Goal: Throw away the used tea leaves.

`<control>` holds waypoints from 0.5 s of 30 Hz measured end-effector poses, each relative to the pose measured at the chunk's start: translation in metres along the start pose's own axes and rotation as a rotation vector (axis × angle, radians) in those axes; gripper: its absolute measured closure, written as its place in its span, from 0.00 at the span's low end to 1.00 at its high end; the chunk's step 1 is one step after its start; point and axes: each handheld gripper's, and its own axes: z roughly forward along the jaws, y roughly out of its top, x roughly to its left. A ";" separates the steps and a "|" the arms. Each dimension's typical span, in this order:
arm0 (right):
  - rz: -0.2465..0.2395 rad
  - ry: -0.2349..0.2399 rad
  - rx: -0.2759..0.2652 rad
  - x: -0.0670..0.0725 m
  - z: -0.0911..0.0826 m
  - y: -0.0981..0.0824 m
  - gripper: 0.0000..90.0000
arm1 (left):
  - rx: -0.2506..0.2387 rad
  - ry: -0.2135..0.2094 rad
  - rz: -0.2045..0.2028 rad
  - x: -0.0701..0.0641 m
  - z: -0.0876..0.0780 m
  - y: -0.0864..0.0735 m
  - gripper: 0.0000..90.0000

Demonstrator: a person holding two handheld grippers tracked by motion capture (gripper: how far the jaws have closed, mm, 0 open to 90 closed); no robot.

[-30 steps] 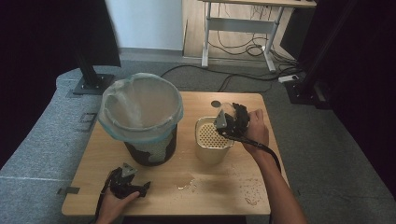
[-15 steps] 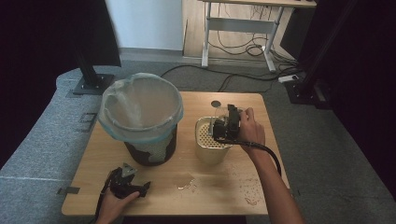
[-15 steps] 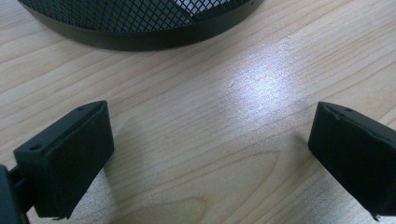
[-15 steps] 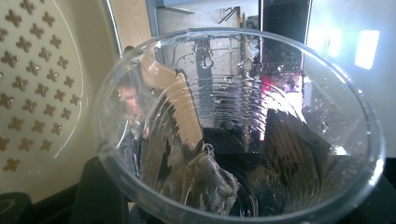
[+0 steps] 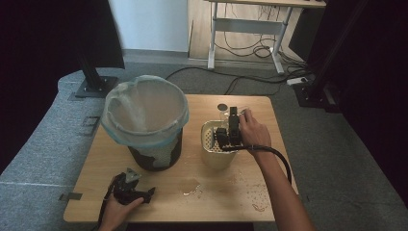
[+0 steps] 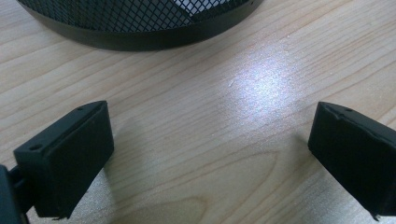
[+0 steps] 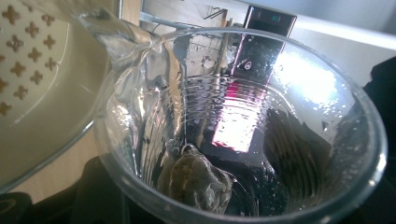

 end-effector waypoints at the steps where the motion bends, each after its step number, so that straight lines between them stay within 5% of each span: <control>1: -0.019 -0.007 0.001 0.001 0.000 0.001 0.43 | 0.000 0.000 0.000 0.000 0.000 0.000 0.00; 8: -0.172 -0.031 0.019 0.004 0.003 0.007 0.43 | 0.000 -0.002 0.001 0.000 0.000 0.000 0.00; 15: -0.436 -0.082 0.045 0.006 0.005 0.016 0.43 | 0.001 -0.004 0.003 0.000 0.000 0.000 0.00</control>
